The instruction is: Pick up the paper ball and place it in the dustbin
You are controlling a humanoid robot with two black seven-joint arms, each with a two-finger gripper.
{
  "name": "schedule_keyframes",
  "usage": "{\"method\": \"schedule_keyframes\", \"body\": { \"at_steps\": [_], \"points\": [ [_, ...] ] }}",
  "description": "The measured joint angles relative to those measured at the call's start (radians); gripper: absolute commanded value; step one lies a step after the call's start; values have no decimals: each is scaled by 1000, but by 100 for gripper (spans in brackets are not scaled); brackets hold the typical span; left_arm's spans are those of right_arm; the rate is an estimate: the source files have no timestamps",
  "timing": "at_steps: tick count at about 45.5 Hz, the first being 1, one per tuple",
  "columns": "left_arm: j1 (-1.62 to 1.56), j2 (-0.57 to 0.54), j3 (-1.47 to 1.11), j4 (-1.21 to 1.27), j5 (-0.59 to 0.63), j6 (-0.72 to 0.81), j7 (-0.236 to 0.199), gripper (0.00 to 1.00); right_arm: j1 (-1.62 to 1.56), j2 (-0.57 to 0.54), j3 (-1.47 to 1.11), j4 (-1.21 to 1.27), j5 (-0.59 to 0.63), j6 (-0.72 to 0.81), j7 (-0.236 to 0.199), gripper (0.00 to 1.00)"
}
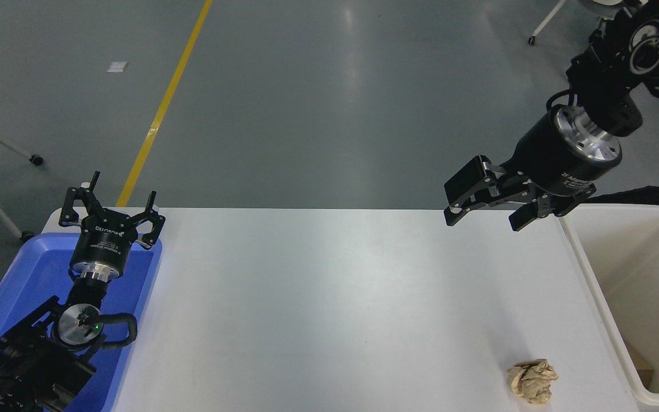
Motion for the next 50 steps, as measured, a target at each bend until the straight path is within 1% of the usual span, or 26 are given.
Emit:
{"method": "schedule_keyframes", "body": {
  "at_steps": [5, 11, 17, 24, 31, 36, 50],
  "points": [
    [0, 0, 0, 0, 0, 0, 0, 100, -49, -75, 5, 3, -80, 0, 2, 100],
    [0, 0, 0, 0, 0, 0, 0, 100, -149, -209, 36, 5, -214, 0, 2, 100],
    [0, 0, 0, 0, 0, 0, 0, 100, -274, -312, 87, 5, -326, -1, 3, 100],
    [0, 0, 0, 0, 0, 0, 0, 100, -430, -382, 169, 0, -406, -25, 3, 100],
    [0, 0, 0, 0, 0, 0, 0, 100, -616, -418, 283, -36, -457, -67, 3, 100],
    [0, 0, 0, 0, 0, 0, 0, 100, -740, -424, 359, -75, -496, -101, 3, 100],
    [0, 0, 0, 0, 0, 0, 0, 100, -1048, -372, 554, -210, -594, -202, 6, 100]
  ]
}}
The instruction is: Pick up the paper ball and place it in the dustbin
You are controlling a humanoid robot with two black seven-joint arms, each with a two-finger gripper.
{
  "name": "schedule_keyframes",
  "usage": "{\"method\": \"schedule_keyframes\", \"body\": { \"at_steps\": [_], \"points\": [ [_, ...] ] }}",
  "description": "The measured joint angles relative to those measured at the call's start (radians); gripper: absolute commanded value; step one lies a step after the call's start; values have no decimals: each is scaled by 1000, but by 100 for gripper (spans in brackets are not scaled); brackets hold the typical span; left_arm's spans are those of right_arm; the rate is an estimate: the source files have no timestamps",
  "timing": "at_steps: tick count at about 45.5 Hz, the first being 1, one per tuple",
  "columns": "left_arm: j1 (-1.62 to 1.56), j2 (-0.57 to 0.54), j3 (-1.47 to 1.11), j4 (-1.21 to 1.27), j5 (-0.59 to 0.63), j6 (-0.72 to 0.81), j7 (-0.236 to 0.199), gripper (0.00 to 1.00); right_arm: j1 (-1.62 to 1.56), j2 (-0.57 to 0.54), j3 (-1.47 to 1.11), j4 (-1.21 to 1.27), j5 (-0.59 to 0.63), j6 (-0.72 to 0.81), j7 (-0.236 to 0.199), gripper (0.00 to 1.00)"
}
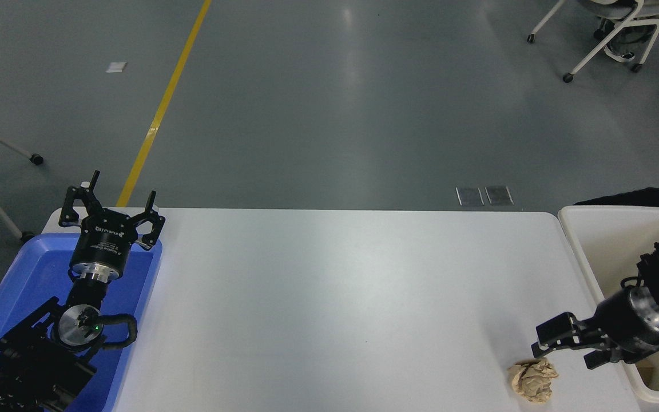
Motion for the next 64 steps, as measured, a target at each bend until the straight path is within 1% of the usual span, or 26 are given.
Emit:
{"method": "schedule_keyframes", "body": {
  "at_steps": [14, 16, 19, 21, 23, 24, 27, 29, 30, 31, 32, 44, 49, 56, 64],
  "points": [
    [-1, 0, 0, 0, 0, -1, 1, 100, -184, 73, 120, -96, -39, -81, 1, 100],
    [-1, 0, 0, 0, 0, -1, 1, 100, -198, 81, 126, -106, -41, -90, 1, 96],
    [-1, 0, 0, 0, 0, -2, 1, 100, -225, 97, 136, -126, -45, -110, 2, 84],
    [-1, 0, 0, 0, 0, -2, 1, 100, -242, 107, 141, -138, -48, -126, 3, 70],
    [-1, 0, 0, 0, 0, -2, 1, 100, -254, 115, 144, -148, -50, -138, 4, 51],
    [-1, 0, 0, 0, 0, -2, 1, 100, -263, 121, 146, -155, -51, -146, 4, 43],
    [-1, 0, 0, 0, 0, -2, 1, 100, -281, 132, 150, -167, -54, -160, 6, 26],
    [-1, 0, 0, 0, 0, -2, 1, 100, -292, 139, 152, -175, -55, -170, 7, 21],
    [-1, 0, 0, 0, 0, -2, 1, 100, -295, 142, 153, -178, -56, -173, 8, 15],
    [-1, 0, 0, 0, 0, -2, 1, 100, -300, 146, 154, -181, -56, -177, 9, 4],
    [-1, 0, 0, 0, 0, -2, 1, 100, -303, 148, 155, -183, -56, -180, 10, 0],
    [-1, 0, 0, 0, 0, -2, 1, 100, -313, 159, 168, -194, -58, -198, 14, 0],
    [-1, 0, 0, 0, 0, -2, 2, 100, -284, 135, 169, -182, -58, -195, 15, 0],
    [-2, 0, 0, -1, 1, -3, 2, 100, -188, 51, 153, -115, -57, -147, 15, 0],
    [-2, 0, 0, -1, 1, -3, 3, 100, 2, -76, 105, 1, -53, -35, 15, 0]
  ]
}}
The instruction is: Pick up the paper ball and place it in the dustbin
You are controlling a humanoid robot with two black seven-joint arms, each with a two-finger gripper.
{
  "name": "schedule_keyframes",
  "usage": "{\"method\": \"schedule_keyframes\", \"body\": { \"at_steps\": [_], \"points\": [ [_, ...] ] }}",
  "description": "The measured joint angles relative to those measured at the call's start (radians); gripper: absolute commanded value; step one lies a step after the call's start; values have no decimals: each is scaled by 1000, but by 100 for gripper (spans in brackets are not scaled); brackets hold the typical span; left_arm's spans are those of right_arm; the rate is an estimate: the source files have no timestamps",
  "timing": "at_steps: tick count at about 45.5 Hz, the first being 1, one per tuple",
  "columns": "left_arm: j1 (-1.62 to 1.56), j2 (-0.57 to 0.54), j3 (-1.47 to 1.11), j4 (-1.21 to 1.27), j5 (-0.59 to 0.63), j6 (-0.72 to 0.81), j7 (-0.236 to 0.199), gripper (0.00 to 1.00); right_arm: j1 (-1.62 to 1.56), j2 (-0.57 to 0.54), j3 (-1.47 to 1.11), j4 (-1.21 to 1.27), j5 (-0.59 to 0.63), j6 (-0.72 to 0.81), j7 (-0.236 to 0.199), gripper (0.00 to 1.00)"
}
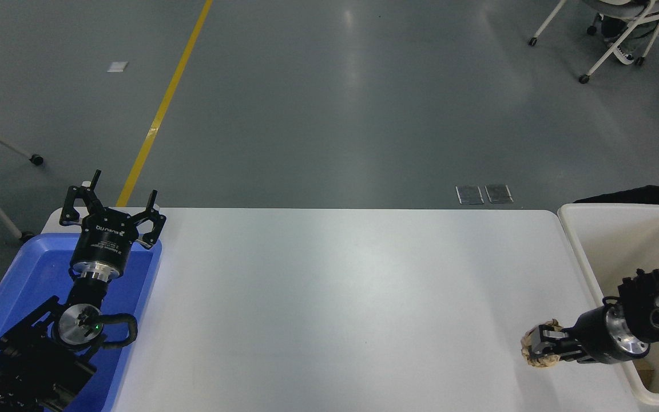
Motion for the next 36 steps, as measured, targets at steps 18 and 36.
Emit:
{"method": "schedule_keyframes", "body": {
  "at_steps": [18, 36],
  "points": [
    [0, 0, 0, 1, 0, 0, 0, 100, 624, -82, -349, 121, 57, 190, -4, 0],
    [0, 0, 0, 1, 0, 0, 0, 100, 1099, 121, -707, 163, 249, 230, -2, 0]
  ]
}}
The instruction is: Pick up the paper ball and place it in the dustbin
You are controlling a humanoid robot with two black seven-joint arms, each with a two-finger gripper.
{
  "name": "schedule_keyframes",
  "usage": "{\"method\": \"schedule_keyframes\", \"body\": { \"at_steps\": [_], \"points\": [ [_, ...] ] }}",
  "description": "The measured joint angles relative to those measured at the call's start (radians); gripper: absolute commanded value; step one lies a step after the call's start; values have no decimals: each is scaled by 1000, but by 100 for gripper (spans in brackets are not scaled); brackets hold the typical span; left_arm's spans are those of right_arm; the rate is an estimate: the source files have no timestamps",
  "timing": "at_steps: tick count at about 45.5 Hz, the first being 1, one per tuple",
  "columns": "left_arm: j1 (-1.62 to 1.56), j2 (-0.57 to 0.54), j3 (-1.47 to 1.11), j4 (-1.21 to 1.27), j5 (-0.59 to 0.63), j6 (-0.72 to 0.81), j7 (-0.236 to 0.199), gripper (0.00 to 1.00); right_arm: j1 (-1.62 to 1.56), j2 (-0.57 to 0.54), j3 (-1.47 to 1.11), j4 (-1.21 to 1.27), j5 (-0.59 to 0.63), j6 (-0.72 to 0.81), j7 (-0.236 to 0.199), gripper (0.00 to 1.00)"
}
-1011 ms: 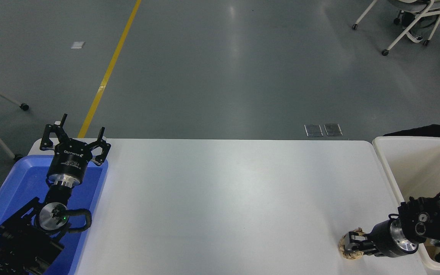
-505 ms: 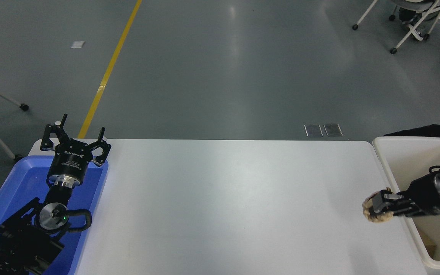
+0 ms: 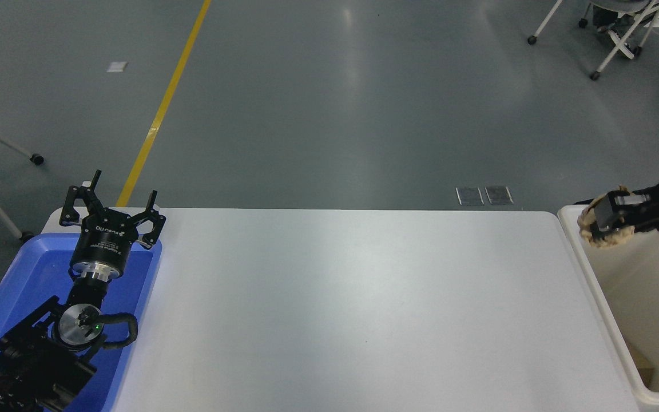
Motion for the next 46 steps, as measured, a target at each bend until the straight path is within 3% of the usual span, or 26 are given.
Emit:
{"method": "schedule_keyframes", "body": {
  "at_steps": [16, 27, 38, 46],
  "points": [
    [0, 0, 0, 0, 0, 0, 0, 100, 90, 72, -104, -8, 32, 6, 0, 0],
    [0, 0, 0, 1, -1, 2, -1, 100, 5, 6, -137, -125, -31, 2, 2, 0],
    [1, 0, 0, 0, -1, 2, -2, 100, -303, -120, 37, -357, -103, -53, 12, 0],
    [1, 0, 0, 0, -1, 2, -2, 100, -666, -146, 276, -569, -126, -171, 32, 0]
  ]
}}
